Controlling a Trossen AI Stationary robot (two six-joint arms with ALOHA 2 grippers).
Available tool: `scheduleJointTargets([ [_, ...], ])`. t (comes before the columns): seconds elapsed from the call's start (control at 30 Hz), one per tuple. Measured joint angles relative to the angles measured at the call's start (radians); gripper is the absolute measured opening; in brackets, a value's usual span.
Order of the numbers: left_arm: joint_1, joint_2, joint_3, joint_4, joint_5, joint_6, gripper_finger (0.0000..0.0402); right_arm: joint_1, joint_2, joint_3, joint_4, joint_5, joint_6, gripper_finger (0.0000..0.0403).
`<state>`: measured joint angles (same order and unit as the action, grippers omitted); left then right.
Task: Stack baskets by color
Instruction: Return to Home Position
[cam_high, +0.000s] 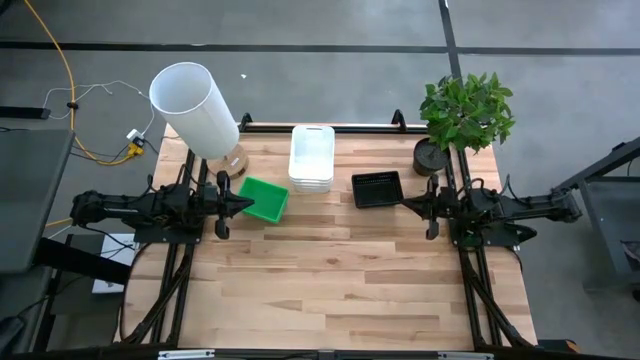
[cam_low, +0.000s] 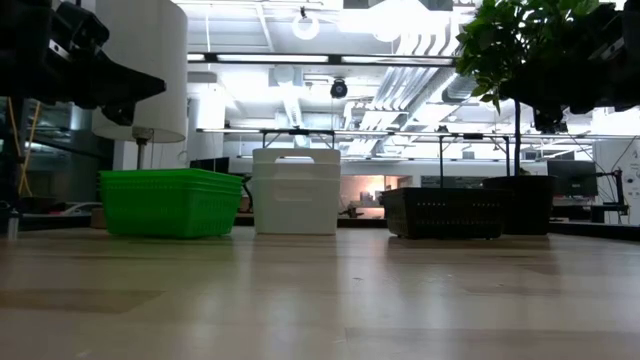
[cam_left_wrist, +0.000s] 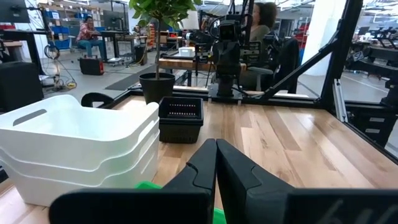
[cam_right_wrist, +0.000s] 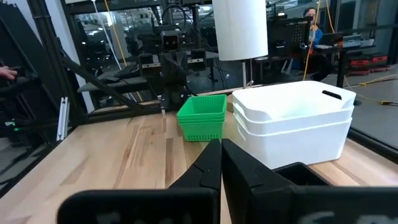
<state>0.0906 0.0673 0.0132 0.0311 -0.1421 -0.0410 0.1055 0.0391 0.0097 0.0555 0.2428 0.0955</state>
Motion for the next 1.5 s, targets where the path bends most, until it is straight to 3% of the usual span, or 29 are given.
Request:
scheduleJointTargets([
  [0.37,0.000,-0.003,0.000,-0.001,0.001,0.000,0.0000,0.000,-0.011,0.000,-0.001,0.000,0.002,0.0000],
  [0.57,0.000,-0.066,0.000,0.002,0.003,0.000,0.0000,0.000,-0.039,-0.001,0.020,0.002,0.002,0.0000],
  [1.5,0.000,-0.062,-0.001,-0.002,0.010,0.000,0.0000,0.000,-0.034,-0.001,0.001,0.004,0.002,0.0000],
])
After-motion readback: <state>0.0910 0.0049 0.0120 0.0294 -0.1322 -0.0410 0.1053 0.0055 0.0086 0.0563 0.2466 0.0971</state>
